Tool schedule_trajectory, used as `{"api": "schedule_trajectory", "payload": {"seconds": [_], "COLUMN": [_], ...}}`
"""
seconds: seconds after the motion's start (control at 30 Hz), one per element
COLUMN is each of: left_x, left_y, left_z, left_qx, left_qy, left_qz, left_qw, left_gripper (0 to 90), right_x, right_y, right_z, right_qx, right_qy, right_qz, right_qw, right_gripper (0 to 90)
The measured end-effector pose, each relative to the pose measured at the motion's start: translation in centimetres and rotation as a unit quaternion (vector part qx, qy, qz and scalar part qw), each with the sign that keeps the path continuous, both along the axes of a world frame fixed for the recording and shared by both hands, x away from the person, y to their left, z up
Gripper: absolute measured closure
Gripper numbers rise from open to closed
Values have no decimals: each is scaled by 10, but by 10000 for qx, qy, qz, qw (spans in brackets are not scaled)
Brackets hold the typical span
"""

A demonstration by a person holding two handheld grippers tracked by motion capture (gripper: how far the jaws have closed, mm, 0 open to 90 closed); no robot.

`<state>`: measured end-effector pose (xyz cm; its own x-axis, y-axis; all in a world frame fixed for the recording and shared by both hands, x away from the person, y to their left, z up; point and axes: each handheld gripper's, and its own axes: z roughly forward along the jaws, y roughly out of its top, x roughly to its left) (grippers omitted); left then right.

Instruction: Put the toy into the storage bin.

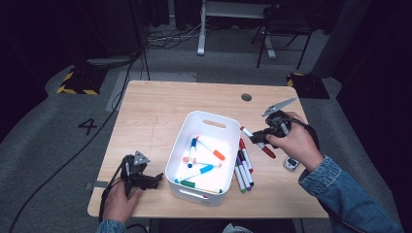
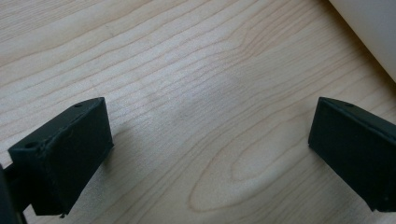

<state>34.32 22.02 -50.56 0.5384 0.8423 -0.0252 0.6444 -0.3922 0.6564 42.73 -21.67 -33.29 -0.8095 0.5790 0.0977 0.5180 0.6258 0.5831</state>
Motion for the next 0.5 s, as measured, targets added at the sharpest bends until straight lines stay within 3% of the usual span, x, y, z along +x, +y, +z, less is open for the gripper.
{"api": "schedule_trajectory", "payload": {"seconds": [0.5], "left_x": [0], "left_y": [0], "left_z": [0], "left_qx": [-1], "left_qy": [14], "left_qz": [17], "left_qw": [10000], "left_gripper": [0], "right_x": [6], "right_y": [44], "right_z": [15], "right_qx": [-18], "right_qy": [-124], "right_qz": [475], "right_qw": [9988], "right_gripper": [769]}}
